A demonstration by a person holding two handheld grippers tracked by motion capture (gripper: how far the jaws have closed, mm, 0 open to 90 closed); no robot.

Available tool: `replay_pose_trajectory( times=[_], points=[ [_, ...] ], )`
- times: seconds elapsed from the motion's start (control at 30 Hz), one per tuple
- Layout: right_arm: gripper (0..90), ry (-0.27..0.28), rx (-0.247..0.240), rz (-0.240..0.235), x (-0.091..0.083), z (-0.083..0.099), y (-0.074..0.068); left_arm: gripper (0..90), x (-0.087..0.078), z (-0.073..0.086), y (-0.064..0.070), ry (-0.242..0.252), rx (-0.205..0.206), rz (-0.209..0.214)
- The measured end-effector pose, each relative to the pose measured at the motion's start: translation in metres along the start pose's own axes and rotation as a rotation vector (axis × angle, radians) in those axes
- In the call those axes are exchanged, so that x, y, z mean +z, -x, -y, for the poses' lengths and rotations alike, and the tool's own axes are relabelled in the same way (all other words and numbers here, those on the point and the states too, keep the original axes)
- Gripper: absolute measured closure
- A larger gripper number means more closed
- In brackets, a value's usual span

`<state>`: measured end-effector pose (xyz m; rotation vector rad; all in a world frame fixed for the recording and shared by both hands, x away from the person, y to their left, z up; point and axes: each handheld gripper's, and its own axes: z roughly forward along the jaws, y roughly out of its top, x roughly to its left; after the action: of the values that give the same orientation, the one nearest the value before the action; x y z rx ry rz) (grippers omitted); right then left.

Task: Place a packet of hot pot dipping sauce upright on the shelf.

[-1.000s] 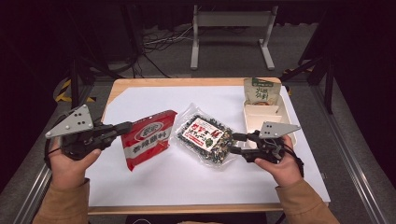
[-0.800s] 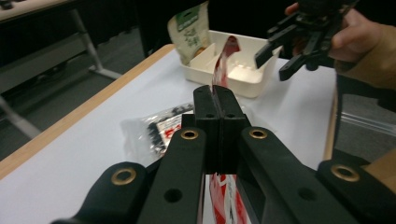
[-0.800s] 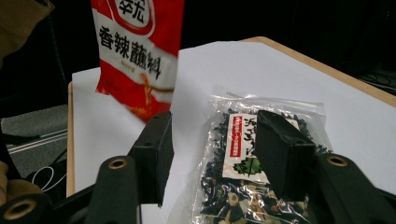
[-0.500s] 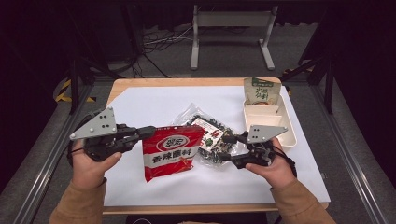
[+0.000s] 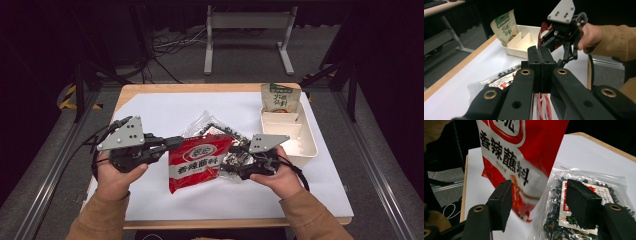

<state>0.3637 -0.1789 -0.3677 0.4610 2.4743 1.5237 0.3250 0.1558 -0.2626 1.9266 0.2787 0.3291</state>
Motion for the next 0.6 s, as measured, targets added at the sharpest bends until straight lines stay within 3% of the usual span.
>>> replay_pose_trajectory(
  times=[0.33,0.53,0.6],
  points=[
    [48.7,0.059,-0.003,-0.058,0.015,0.005,-0.007,90.0,0.011,0.001,0.003,0.019,-0.002,0.032],
    [75.3,0.023,0.002,-0.117,0.014,0.005,-0.006,90.0,0.014,0.003,0.002,0.022,-0.005,0.037],
    [79.1,0.009,-0.001,-0.128,0.013,0.004,-0.006,90.0,0.013,0.004,0.002,0.02,-0.009,0.037]
  ],
)
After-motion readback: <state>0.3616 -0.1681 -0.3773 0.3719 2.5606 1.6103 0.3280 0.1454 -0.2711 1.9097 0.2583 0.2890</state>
